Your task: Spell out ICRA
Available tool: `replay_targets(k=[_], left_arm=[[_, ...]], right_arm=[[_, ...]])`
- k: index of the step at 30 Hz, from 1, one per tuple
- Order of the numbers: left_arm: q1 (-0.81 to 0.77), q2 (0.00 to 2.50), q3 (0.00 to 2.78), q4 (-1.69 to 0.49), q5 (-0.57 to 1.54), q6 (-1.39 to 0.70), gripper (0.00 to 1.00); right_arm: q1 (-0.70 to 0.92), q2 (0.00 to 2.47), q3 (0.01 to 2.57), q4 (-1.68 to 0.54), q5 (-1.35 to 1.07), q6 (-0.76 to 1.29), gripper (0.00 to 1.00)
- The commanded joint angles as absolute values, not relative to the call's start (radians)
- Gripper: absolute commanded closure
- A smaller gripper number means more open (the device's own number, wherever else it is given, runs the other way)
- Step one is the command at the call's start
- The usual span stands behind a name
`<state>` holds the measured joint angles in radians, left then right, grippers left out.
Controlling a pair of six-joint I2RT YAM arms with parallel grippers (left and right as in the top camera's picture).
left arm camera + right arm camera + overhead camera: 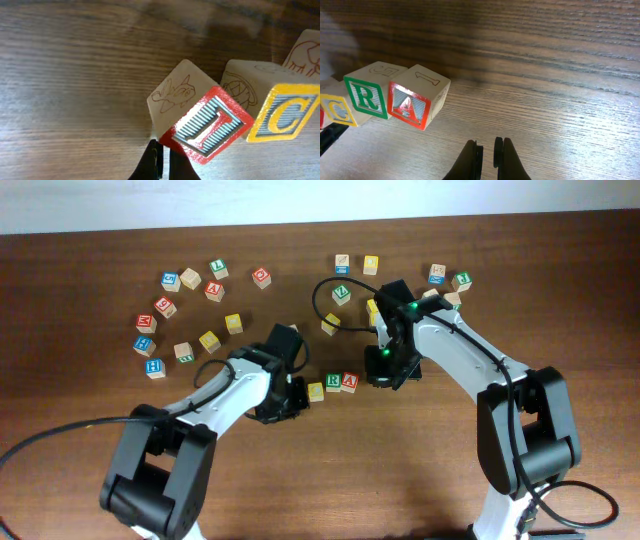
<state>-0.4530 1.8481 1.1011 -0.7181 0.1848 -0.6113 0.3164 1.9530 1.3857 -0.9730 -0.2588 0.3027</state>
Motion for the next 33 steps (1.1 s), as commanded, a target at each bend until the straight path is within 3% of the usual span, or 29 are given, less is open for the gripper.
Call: replay_targets(k=[1,12,17,24,33], left_arm=[[-0.456,1.870,1.093,-0.698,0.195,-0.626,1.00],[-0.456,1.870,1.093,-0.621,0.259,-0.625,1.00],[-0.454,1.835,1.133,-0.702,0.277,-0.570,1.00],[-0.395,1.718,1.196,-0.783,-0.034,-0.568,1.00],[-0.361,1.852,1.195,-0.651,-0.010,-0.629,1.00]], right_arm=[[0.313,1.927,1.403,-0.969,-0.249,0.292,0.96],[0.313,1.927,1.403,-0.961,-0.249,0.292,0.96],[0.313,1.927,1.403,-0.960,-0.249,0.292,0.96],[0.321,1.945,1.401,-0.952,-0.253,0.292,0.96],[0.329,1.951,1.507,-0.766,-0.327,0.297,0.96]])
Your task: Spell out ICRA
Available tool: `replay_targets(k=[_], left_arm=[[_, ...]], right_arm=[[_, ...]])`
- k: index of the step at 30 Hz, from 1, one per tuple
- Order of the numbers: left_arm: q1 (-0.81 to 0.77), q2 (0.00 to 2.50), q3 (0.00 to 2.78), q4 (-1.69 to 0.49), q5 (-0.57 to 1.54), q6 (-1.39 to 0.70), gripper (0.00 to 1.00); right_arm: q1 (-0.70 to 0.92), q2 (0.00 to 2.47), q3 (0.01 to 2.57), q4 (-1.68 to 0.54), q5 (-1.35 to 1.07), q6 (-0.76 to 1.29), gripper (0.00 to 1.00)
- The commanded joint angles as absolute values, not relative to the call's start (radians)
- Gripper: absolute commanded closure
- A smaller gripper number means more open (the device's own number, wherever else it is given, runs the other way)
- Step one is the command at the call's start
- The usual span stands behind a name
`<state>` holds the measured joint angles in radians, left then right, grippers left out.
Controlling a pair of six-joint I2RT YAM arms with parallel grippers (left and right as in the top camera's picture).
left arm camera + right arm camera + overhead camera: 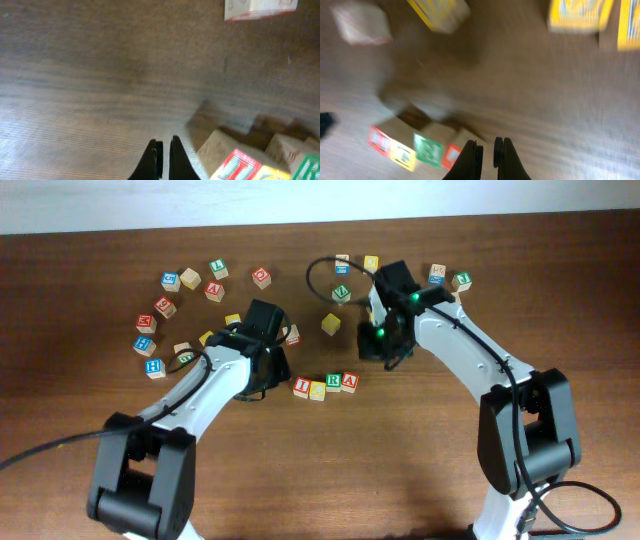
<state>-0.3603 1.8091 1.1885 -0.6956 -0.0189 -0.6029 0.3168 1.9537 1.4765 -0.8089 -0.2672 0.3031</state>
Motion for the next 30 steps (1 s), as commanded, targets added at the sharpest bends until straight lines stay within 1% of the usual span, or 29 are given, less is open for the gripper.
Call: replay_targets(k=[1,4,7,15,22,30], left_arm=[[-0.363,1.866,1.195,-0.623,-0.002,-0.629,1.00],[-0.363,1.889,1.195,-0.591,0.023,-0.629,1.00],[-0.361,1.892,1.195,-0.602,0.026,-0.629,1.00],[-0.271,1.892,1.195,-0.638,0.065,-0.628,1.00],[-0.271,1.892,1.195,-0.641,0.064,-0.628,1.00],[-0.272,1.892,1.195,-0.641,0.064,-0.628,1.00]], right_arm=[[0.352,1.956,1.506,-0.723,-0.344,0.313,0.96],[0.402,1.981,1.505,-0.670,-0.340,0.343,0.96],[0.434,2.017,1.504,-0.652,-0.326,0.426,0.96],[0.482,2.100,1.504,-0.683,-0.324,0.452,0.96],[0.484,2.101,1.501,-0.738,-0.299,0.453,0.96],[0.483,2.101,1.511,-0.751,-0.329,0.432,0.96]])
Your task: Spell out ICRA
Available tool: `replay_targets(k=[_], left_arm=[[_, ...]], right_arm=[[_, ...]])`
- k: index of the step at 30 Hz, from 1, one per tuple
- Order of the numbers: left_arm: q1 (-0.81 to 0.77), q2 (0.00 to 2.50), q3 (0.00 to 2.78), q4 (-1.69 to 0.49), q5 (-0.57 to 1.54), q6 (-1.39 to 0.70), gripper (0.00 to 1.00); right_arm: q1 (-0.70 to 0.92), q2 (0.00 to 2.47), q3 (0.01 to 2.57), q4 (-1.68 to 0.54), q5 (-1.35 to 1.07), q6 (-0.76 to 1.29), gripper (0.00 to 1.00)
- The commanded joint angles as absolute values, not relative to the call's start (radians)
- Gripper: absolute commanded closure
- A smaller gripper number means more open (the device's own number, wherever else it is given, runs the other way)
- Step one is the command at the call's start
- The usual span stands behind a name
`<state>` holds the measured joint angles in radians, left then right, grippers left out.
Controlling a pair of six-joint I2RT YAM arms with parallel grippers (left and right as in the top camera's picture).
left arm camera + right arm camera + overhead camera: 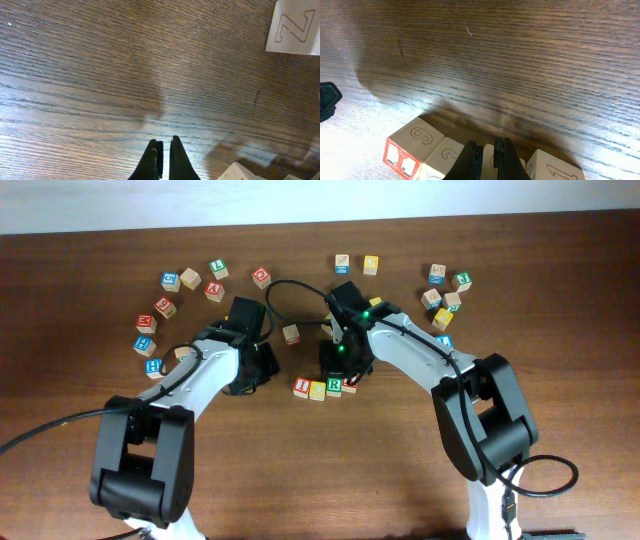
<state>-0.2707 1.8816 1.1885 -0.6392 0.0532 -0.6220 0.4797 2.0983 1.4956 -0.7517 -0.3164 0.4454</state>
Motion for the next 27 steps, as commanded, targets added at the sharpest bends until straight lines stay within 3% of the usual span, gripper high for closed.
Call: replay_targets(k=[1,9,14,27], left_arm=[[-0.272,1.892,1.195,-0.641,0.064,-0.628,1.00],[-0.345,1.892,1.195,-0.594,0.064,-0.590,1.00],[-0.380,1.892,1.195,-0.534,0.044,-0.590,1.00],[-0.429,1.892,1.194,-0.597,0.075,-0.591,1.00]], right_arm=[[0.482,2.101,1.525,-0.756,-0.328,0.418,0.96],[0.393,2.086,1.827,-1.039,-0.329,0.376,0.96],[0.308,2.090,1.797,-1.244,-0.272,0.277,0.96],[0.340,2.090,1.523,-1.031,-0.276,0.270,0.96]])
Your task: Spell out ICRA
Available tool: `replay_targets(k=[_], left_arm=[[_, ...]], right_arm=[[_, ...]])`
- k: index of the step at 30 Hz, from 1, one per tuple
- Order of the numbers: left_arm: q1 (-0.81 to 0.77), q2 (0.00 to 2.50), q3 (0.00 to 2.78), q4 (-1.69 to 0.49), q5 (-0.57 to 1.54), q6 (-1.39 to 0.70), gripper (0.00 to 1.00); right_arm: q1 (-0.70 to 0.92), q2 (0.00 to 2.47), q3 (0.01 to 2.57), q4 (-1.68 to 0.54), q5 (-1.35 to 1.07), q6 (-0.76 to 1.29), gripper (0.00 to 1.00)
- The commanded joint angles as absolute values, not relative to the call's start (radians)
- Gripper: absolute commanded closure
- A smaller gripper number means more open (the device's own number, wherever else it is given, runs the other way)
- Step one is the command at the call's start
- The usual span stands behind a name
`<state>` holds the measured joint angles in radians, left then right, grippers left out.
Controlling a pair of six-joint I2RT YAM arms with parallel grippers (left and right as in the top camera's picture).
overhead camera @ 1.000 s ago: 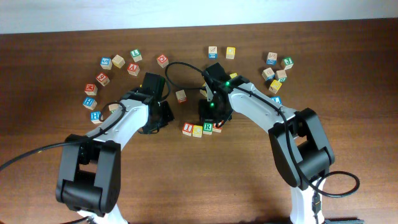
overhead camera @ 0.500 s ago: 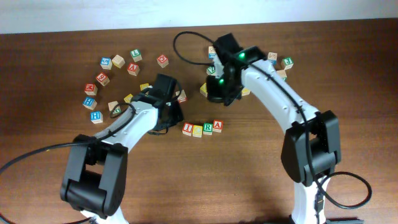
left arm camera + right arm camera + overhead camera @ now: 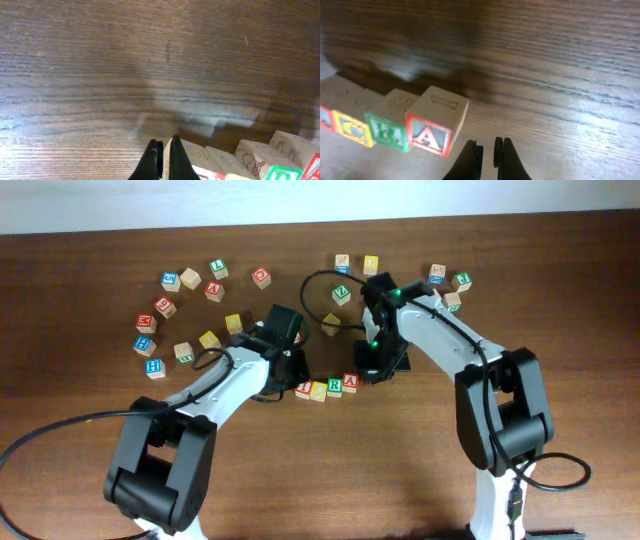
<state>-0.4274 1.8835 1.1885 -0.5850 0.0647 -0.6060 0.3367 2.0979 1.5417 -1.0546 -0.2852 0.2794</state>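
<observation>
Four letter blocks stand in a row at mid-table: I (image 3: 303, 388), C (image 3: 318, 391), R (image 3: 335, 386), A (image 3: 350, 382). In the right wrist view the red A block (image 3: 436, 128) sits a little askew beside the green R (image 3: 387, 128) and yellow C (image 3: 351, 129). My left gripper (image 3: 294, 378) is shut, its tips against the left end of the row by the I block (image 3: 200, 156). To the right of the A block, my right gripper (image 3: 488, 149) is shut and holds nothing.
Loose letter blocks lie in an arc at the back left (image 3: 190, 278) and in a cluster at the back right (image 3: 438, 275). A yellow block (image 3: 330, 323) and a green one (image 3: 342, 293) sit just behind the row. Cables trail from both arms.
My left gripper has moved right, from open table to the I end of the row. My right gripper has moved from behind the row to the right of the A block.
At first the I block stood twisted at my left gripper's tips and my right gripper was right of a skewed A. Then both grippers were back from the row. Then the right one was behind the row. Now each is at one end.
</observation>
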Motion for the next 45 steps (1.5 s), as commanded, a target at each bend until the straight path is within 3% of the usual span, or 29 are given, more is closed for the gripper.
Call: replay_targets(k=[1,19,27,33,37,45], left_arm=[[-0.430,1.892,1.194,-0.604,0.075,-0.591,1.00],[-0.489,1.892,1.194,-0.636,0.070,-0.591,1.00],[-0.395,1.784,1.243,-0.779,-0.060,-0.591,1.00],[-0.316,1.767,1.243,-0.780,-0.061,-0.690,1.00],[-0.252,1.767,1.242,-0.804,-0.061,-0.689,1.00],[-0.163,1.767,1.242,-0.867,-0.076,-0.688,1.00]], right_arm=[[0.340,2.090,1.521,-1.027,-0.276,0.270,0.96],[0.344,2.090,1.493,-0.961,-0.274,0.239,0.96],[0.258,2.063,1.660,-1.190,-0.271,0.189,0.96],[0.357,2.064,1.700,-1.083,-0.344,0.157,0.96],[0.470,2.077,1.699,-1.058,-0.183,0.189,0.96],[0.500,2.133,1.671,-1.041,-0.192,0.240,0.96]])
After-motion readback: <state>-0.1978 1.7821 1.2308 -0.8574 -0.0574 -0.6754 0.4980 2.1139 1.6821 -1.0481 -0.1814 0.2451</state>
